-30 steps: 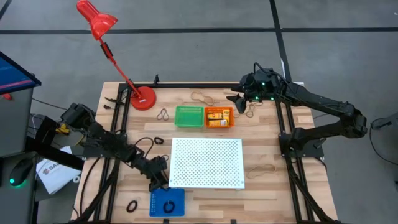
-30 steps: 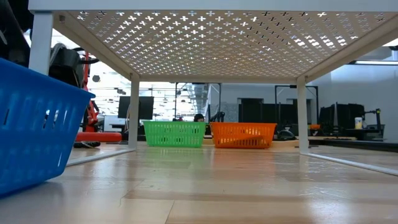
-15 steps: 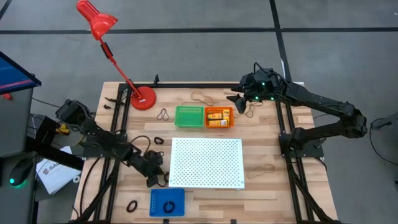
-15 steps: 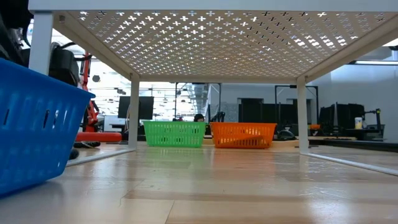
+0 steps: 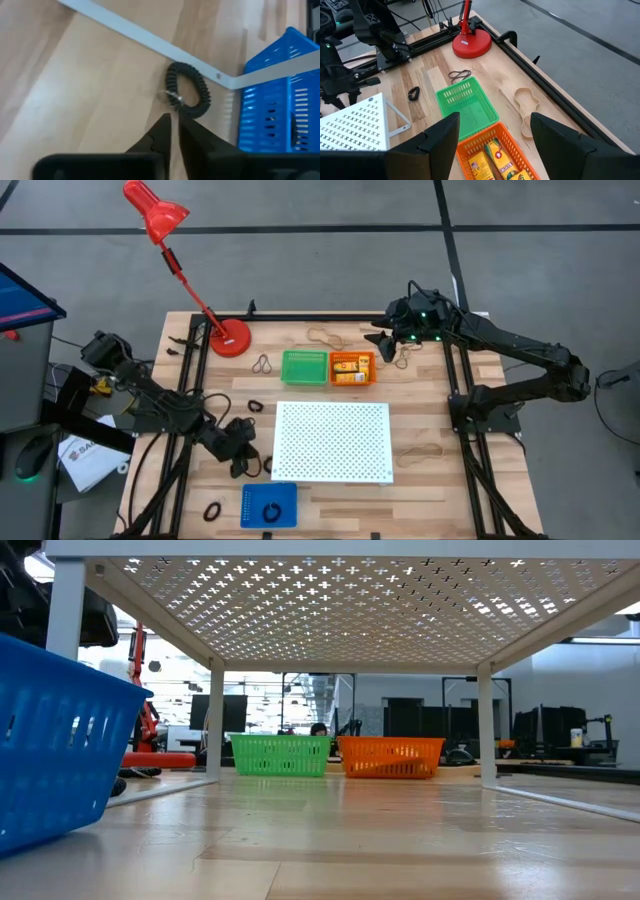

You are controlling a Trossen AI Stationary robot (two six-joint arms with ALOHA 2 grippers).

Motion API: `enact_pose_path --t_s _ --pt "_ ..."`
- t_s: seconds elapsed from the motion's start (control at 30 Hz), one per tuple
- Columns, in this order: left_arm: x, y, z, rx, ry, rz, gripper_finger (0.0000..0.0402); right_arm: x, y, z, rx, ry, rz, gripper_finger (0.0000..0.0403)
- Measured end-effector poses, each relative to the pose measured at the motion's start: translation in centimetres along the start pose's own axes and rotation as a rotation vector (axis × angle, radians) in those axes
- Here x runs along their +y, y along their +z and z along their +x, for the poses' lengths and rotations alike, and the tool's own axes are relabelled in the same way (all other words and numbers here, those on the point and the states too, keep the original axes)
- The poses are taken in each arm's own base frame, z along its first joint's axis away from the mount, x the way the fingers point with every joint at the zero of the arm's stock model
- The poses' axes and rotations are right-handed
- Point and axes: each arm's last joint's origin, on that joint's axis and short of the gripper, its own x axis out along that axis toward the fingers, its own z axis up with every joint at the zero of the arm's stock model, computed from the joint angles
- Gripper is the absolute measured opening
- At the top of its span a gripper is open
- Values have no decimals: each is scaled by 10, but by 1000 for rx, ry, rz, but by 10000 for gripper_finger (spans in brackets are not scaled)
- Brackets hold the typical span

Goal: Pick & Place Office Desk Supplies
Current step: Put the black spring keychain into the blue bin

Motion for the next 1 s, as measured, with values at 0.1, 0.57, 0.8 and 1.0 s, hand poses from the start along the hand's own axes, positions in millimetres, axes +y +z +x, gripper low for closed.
enact_pose_path --t_s 0.1,0.57,0.8,1.0 --pt "-1 0 2 1 -1 -1 69 0 0 0 0 0 0 240" --pt "5 6 31 4 20 -9 177 0 0 0 -1 0 -1 240" --pt "10 9 40 -4 55 -29 107 0 0 0 0 0 -3 240" --pt "12 10 35 -40 95 -3 14 0 0 0 -1 0 -3 240"
